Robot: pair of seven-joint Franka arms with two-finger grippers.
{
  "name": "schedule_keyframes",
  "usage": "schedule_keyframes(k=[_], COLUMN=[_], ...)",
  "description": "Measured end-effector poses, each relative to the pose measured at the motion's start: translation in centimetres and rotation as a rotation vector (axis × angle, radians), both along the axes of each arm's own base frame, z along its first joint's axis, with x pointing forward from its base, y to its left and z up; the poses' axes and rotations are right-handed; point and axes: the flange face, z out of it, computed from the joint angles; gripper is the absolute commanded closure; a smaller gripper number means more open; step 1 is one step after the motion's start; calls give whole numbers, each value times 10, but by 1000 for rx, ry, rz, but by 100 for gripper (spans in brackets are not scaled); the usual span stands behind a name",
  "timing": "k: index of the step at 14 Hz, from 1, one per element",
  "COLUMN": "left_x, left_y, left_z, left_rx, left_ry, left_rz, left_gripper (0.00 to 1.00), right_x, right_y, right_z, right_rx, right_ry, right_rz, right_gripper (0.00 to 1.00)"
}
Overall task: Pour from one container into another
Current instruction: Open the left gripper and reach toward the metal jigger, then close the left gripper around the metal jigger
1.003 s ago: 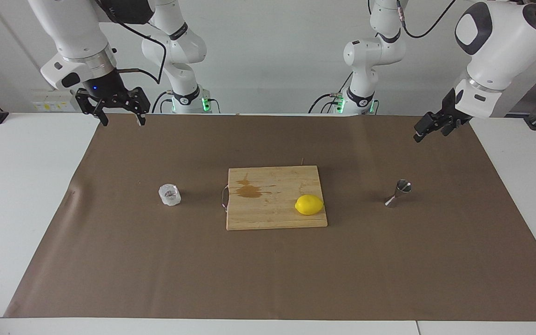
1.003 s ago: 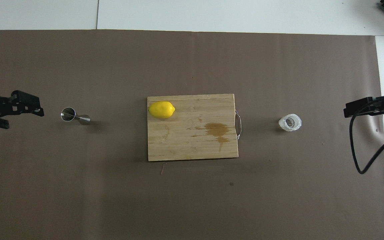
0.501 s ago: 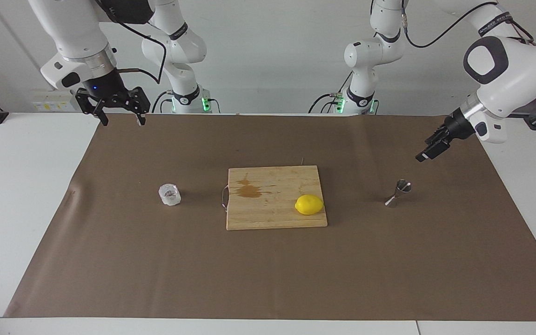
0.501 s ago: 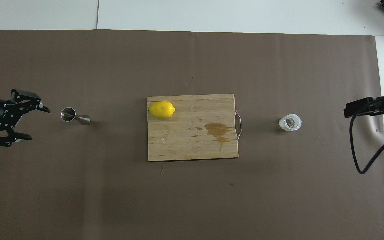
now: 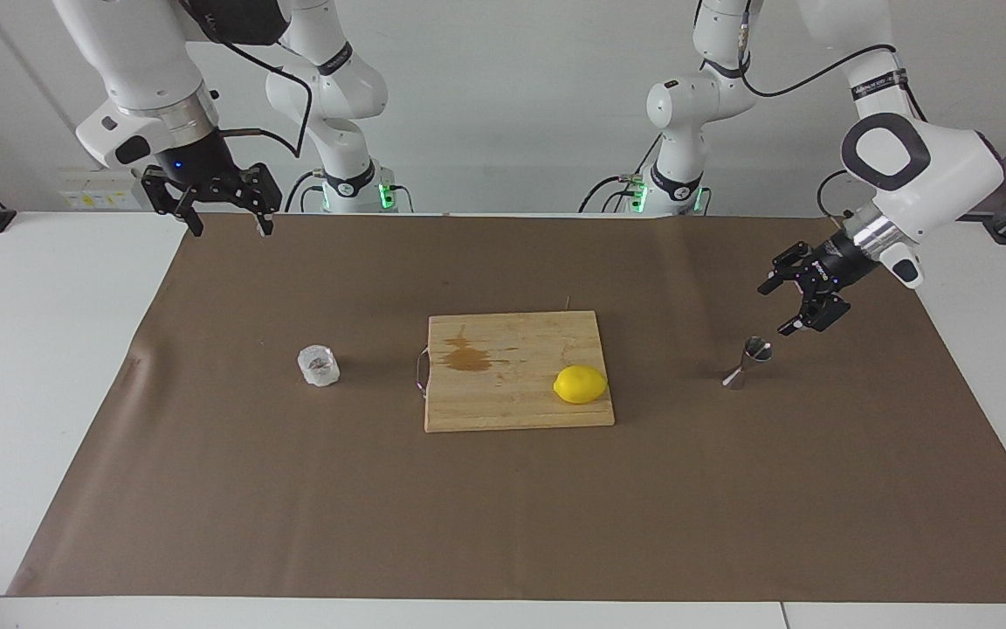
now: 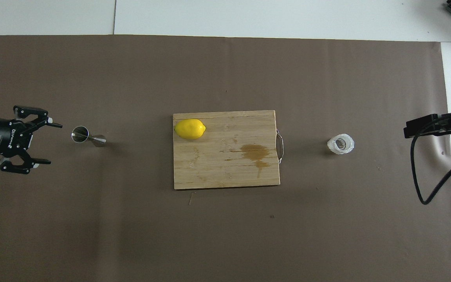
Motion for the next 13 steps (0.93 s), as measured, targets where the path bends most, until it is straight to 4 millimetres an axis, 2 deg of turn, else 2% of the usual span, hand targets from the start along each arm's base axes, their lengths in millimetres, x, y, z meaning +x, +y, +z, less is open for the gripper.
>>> schedule_keyframes(k=[2,6,8,11,13], left_x=[-9,-14,-13,-15,-16], left_y=[8,10,1,-22,-25], left_z=[-14,-32,-35,-44,-48], left_rx=[-27,-109,-120,-127,-117], left_ry=[27,84,101,112,95], left_rz=[148,421,515,565,595], left_gripper=[0,0,0,0,0], right_x=[0,0,0,0,0], right_y=[0,0,0,0,0], right_z=[0,0,0,0,0], right_rx=[0,0,0,0,0], right_ry=[0,0,0,0,0], right_rz=[0,0,0,0,0], right_gripper=[0,0,0,0,0])
